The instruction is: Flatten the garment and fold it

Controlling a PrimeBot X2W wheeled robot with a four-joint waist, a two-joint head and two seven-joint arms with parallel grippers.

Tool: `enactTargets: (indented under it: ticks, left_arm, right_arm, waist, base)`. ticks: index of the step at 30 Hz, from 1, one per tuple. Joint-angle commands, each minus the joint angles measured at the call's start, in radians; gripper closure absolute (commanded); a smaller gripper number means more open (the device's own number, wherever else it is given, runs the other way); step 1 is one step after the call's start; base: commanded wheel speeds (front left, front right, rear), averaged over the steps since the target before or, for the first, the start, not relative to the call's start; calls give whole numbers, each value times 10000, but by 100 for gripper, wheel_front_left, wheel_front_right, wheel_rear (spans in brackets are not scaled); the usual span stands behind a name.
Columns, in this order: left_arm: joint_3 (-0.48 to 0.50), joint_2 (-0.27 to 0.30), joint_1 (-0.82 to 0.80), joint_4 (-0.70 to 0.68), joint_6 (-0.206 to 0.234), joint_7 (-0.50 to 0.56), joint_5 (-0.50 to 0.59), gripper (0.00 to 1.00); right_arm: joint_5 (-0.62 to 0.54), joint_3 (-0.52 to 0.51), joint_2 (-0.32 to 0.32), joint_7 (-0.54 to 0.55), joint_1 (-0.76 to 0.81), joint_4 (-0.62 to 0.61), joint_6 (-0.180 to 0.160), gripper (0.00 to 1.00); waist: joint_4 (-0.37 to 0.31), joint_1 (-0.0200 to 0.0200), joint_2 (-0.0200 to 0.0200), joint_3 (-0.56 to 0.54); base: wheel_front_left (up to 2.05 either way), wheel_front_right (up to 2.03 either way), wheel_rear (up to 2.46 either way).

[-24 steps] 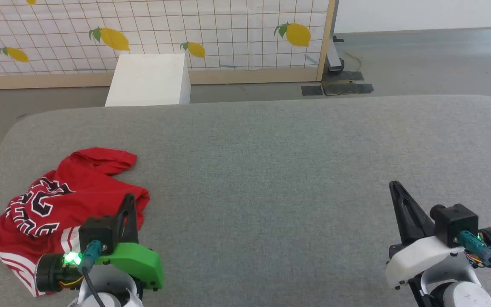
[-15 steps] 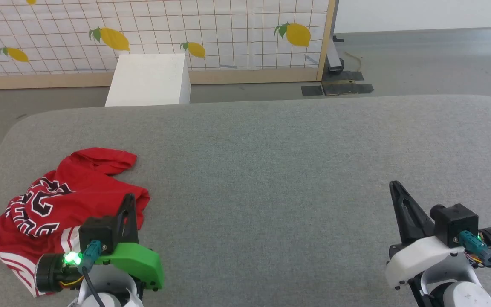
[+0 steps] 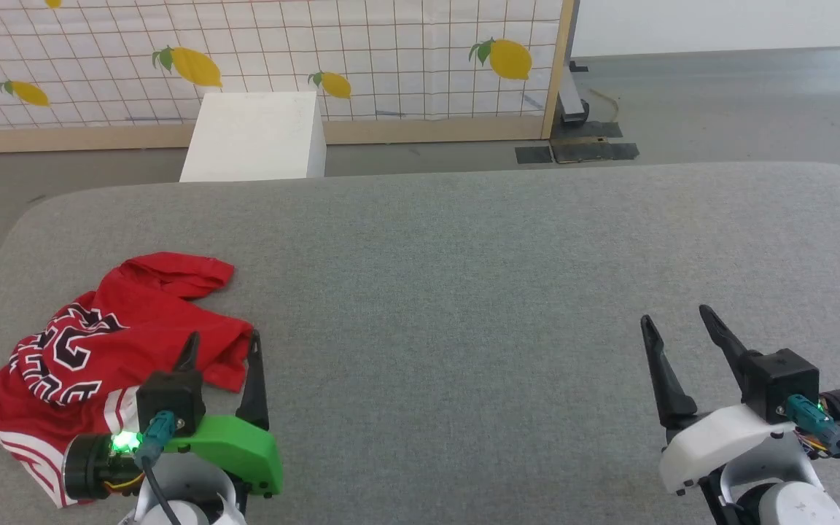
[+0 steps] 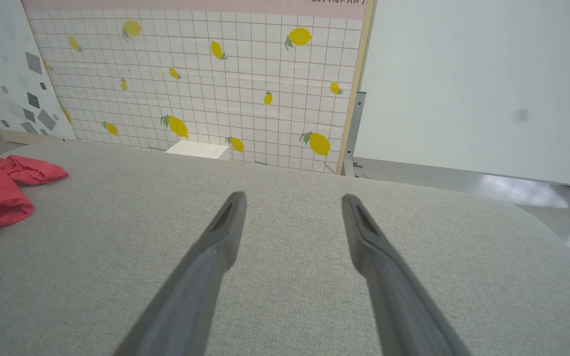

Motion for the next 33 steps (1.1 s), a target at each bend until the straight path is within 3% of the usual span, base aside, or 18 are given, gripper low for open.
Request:
enactTargets:
  ticks: [1, 15, 33]
  left_arm:
    - [-15, -2, 0, 53, 18, -81, -37, 0]
    - [-62, -3, -45, 301, 111, -374, -219, 0]
    - [-14, 6, 18, 503, 244, -747, -428, 0]
  right_arm:
    - [89, -30, 0, -93, 36, 55, -1, 0]
    - [326, -164, 1, -382, 98, 231, -2, 0]
    - [550, -270, 2, -757, 196, 545, -4, 0]
  waist:
    - [0, 0, 0, 1]
    - [169, 0, 0, 11]
    - [1133, 0, 0, -21]
  base:
    - [0, 0, 0]
    - [0, 0, 0]
    - [0, 0, 0]
